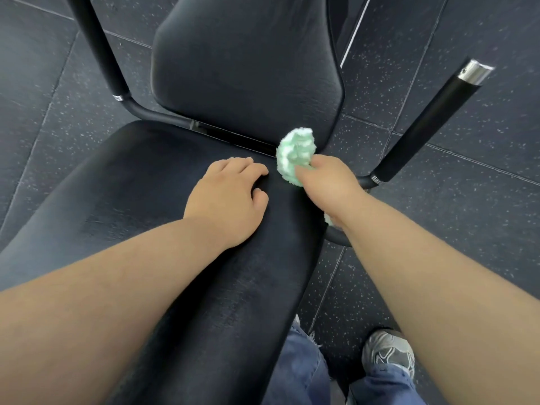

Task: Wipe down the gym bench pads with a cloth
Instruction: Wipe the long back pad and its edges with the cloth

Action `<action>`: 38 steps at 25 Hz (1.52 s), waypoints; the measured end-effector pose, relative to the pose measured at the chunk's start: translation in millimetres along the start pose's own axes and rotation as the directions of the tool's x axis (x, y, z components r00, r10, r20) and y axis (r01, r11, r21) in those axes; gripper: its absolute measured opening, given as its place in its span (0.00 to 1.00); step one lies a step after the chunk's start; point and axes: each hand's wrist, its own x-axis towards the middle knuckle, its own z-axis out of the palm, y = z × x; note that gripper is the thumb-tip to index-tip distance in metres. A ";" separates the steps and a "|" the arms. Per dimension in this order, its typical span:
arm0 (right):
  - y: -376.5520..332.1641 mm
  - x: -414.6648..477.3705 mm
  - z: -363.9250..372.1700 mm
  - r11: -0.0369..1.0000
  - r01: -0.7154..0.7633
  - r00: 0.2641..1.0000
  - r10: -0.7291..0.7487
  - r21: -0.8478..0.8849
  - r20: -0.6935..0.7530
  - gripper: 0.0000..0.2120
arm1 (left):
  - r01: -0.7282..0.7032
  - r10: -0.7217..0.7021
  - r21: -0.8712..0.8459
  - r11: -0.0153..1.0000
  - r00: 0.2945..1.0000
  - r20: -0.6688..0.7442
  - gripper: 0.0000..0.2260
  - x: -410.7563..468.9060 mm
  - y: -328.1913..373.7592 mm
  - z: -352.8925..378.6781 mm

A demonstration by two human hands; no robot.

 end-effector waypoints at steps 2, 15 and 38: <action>21.7 -31.5 -5.6 0.997 0.063 0.993 -0.059 0.033 -0.107 0.07 | -0.006 0.006 -0.008 1.000 1.000 -0.016 0.18 1.4 -1.3 -0.9; -8.9 -18.6 35.4 0.855 0.285 0.893 -0.401 -0.433 -0.203 0.07 | 0.116 -0.144 -0.353 0.928 0.988 -0.052 0.13 6.5 -11.9 -15.9; 10.4 -174.9 79.2 0.544 0.839 0.418 -0.670 0.023 0.613 0.23 | 0.409 -0.423 -0.289 0.866 0.906 0.015 0.17 -45.9 -103.7 -77.6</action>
